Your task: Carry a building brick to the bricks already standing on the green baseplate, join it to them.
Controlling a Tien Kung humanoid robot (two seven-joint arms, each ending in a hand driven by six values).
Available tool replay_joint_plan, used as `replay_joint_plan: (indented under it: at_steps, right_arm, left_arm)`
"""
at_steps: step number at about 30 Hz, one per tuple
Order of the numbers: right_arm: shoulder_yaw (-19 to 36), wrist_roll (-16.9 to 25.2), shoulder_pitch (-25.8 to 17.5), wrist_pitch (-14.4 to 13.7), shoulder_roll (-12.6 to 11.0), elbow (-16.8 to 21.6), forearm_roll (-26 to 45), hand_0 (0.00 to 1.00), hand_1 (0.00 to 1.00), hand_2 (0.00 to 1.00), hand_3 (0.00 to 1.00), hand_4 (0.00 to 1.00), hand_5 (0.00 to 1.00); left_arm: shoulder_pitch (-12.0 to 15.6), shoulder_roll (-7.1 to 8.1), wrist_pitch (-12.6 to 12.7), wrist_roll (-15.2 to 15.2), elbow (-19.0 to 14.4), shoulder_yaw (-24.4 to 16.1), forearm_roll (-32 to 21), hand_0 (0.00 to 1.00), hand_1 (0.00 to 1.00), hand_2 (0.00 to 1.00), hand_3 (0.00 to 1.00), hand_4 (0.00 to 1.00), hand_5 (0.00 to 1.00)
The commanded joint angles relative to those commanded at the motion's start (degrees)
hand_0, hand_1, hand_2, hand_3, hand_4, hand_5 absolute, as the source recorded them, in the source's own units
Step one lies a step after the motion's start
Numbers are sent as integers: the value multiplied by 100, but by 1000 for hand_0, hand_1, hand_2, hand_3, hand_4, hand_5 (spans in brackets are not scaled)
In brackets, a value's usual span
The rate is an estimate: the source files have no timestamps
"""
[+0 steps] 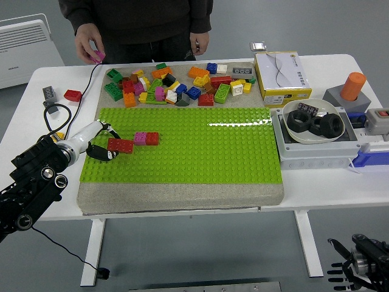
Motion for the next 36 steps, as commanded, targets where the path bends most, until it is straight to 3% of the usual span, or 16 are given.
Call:
replay_joint_plan:
  at_steps: [16,32,33,36]
  right_arm:
    - [21,0,33,22,5,3,-40,541,524,609,765,864,998]
    - [37,0,64,39,4,0,-66,541,523,609,765,865,998]
    - [40,0,65,42,4,0,-70,541,523,609,765,866,998]
    - [44,0,67,46,5,-2,-76,541,523,609,765,866,998]
  left_arm:
    - [-377,-131,100,-120,684,247,-372,998,972,931,439,667,2]
    - [-541,-235,297,-218,916,374,-443,998,968,925,438,662,2]
    - [-544,-244,320,-222,914,378,-436,998,967,928,459,536,2]
    - [-545,-258,344,-224,906,394,-438,998,967,928,459,536,2]
